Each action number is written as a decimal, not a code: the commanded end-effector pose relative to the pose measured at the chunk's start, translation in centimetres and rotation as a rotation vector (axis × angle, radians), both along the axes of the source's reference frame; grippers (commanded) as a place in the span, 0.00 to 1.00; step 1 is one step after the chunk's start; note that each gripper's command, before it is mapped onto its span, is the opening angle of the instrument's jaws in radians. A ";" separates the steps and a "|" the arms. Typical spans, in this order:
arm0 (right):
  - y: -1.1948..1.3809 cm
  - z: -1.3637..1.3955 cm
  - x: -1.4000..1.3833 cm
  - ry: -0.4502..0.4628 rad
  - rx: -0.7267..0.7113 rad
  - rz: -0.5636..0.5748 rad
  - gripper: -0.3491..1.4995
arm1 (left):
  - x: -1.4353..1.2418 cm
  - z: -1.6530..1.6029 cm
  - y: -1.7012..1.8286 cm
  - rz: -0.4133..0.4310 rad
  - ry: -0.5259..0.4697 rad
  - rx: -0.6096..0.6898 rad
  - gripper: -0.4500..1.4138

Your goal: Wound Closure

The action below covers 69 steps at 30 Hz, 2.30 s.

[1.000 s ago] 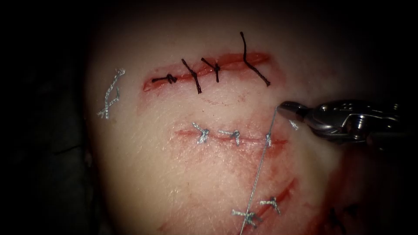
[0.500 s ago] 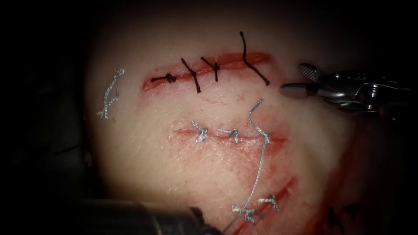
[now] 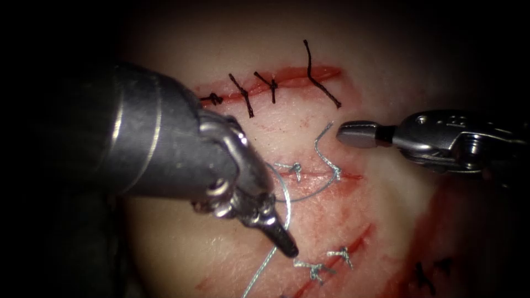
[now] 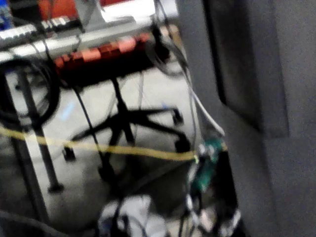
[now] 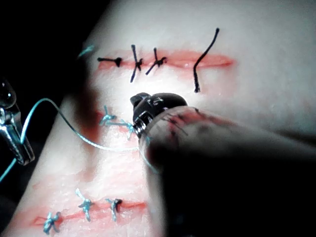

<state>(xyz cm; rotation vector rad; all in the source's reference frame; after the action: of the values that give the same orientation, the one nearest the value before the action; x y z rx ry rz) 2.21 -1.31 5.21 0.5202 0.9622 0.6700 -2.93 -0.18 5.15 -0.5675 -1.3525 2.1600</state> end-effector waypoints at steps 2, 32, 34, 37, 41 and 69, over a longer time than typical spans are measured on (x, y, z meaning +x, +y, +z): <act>-0.09 0.21 0.31 0.086 -0.035 -0.027 0.00 | -0.08 0.06 0.03 0.106 -0.136 -0.095 0.00; -0.49 0.13 0.47 0.595 0.507 -0.257 0.00 | 0.51 0.83 0.62 0.127 -0.029 -0.223 0.00; -0.49 0.12 0.48 0.610 0.540 -0.242 0.00 | 0.48 1.09 0.55 0.117 0.019 -0.204 0.00; -0.49 0.10 0.50 0.612 0.560 -0.234 0.00 | 0.40 1.36 0.43 0.106 0.026 -0.182 0.00; -0.42 -0.12 0.55 0.722 0.630 -0.157 0.00 | 0.18 1.80 0.15 0.101 0.025 -0.025 0.00; -0.35 -0.03 0.47 0.311 -0.097 0.595 0.00 | -0.16 1.54 -0.24 -0.176 -0.005 0.296 0.00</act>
<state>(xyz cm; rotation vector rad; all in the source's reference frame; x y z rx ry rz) 2.59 -1.65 5.16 0.2360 1.4473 1.0926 -3.05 -0.42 6.63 -0.5518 -1.5302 1.7756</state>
